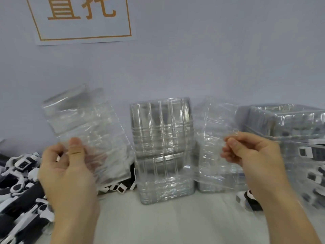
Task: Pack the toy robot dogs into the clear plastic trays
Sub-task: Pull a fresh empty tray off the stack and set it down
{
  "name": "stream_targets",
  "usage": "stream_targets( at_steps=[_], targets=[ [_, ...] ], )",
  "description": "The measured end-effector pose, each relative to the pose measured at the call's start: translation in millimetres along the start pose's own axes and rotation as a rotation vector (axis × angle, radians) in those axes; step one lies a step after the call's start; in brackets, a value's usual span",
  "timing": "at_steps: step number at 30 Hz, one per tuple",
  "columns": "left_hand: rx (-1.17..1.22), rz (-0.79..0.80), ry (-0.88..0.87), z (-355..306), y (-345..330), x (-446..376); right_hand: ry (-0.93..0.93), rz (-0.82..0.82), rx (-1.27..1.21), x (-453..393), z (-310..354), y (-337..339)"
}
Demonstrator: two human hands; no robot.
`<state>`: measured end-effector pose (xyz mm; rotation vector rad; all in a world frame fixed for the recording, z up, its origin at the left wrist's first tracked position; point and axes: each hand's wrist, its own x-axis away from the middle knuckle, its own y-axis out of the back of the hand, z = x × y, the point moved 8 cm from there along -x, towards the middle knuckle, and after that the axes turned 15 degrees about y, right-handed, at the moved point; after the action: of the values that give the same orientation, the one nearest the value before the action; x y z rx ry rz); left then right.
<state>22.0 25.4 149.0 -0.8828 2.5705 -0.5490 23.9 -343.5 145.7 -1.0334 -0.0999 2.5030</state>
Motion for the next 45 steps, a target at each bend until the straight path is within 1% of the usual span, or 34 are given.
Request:
stream_targets(
  at_steps=[3, 5, 8, 10, 13, 15, 17, 19, 21, 23, 24, 26, 27, 28, 29, 31, 34, 37, 39, 42, 45],
  targets=[
    [0.015, 0.029, -0.057, -10.0, -17.8, 14.6, -0.066, 0.043, -0.042, 1.8, -10.5, -2.0],
    [-0.012, 0.11, -0.137, -26.0, -41.5, 23.2, -0.114, 0.034, -0.122, 2.0, -14.0, -0.2],
    [-0.134, 0.215, -0.348, -61.6, -93.1, 28.6, -0.209, -0.028, -0.269, 3.3, -20.6, 6.1],
    [-0.226, 0.322, -0.47, -84.0, -139.4, 30.7, -0.263, -0.069, -0.32, 4.4, -26.4, 11.6],
    [-0.457, 0.511, -0.554, -92.4, -222.0, 32.9, -0.322, -0.086, -0.325, 6.9, -31.9, 15.5],
    [-0.648, 0.603, -0.621, -85.7, -274.8, 39.6, -0.352, -0.081, -0.342, 8.8, -34.2, 17.5],
    [-0.87, 0.68, -0.753, -69.7, -317.1, 52.9, -0.381, -0.032, -0.365, 10.8, -35.7, 18.1],
    [-1.091, 0.766, -0.877, -44.6, -346.8, 62.6, -0.416, 0.034, -0.394, 13.5, -35.4, 17.2],
    [-1.252, 0.867, -0.915, -17.4, -363.0, 64.6, -0.443, 0.066, -0.436, 15.4, -34.1, 17.6],
    [-1.347, 0.966, -0.925, 5.4, -369.4, 66.4, -0.452, 0.091, -0.461, 16.1, -34.3, 19.4],
    [-1.373, 0.99, -0.962, 13.0, -370.9, 69.1, -0.455, 0.109, -0.484, 16.4, -35.4, 19.9],
    [-1.411, 0.956, -1.058, 21.9, -370.8, 72.8, -0.463, 0.126, -0.531, 17.8, -40.0, 20.4],
    [-1.414, 0.926, -1.059, 24.3, -370.1, 70.7, -0.471, 0.116, -0.541, 18.2, -43.3, 21.2],
    [-1.402, 0.922, -1.014, 27.1, -368.9, 66.9, -0.481, 0.099, -0.542, 18.5, -46.9, 22.0],
    [-1.368, 0.944, -0.933, 29.8, -366.9, 61.9, -0.491, 0.08, -0.535, 19.0, -50.5, 22.6],
    [-1.205, 0.978, -0.769, 27.4, -360.8, 52.8, -0.503, 0.051, -0.514, 18.8, -56.1, 21.6],
    [-0.916, 0.904, -0.588, 7.0, -340.7, 44.0, -0.502, -0.001, -0.505, 18.0, -61.1, 17.5],
    [-0.66, 0.82, -0.351, -10.2, -310.9, 37.7, -0.482, -0.053, -0.505, 17.7, -64.0, 13.0],
    [-0.542, 0.786, -0.201, -17.5, -285.1, 33.1, -0.479, -0.052, -0.487, 19.2, -65.7, 5.4],
    [-0.465, 0.737, -0.122, -27.0, -230.8, 30.8, -0.462, -0.019, -0.532, 21.2, -64.3, -14.5],
    [-0.368, 0.629, -0.033, -21.1, -163.7, 28.3, -0.414, 0.051, -0.593, 23.2, -62.1, -36.2]
  ],
)
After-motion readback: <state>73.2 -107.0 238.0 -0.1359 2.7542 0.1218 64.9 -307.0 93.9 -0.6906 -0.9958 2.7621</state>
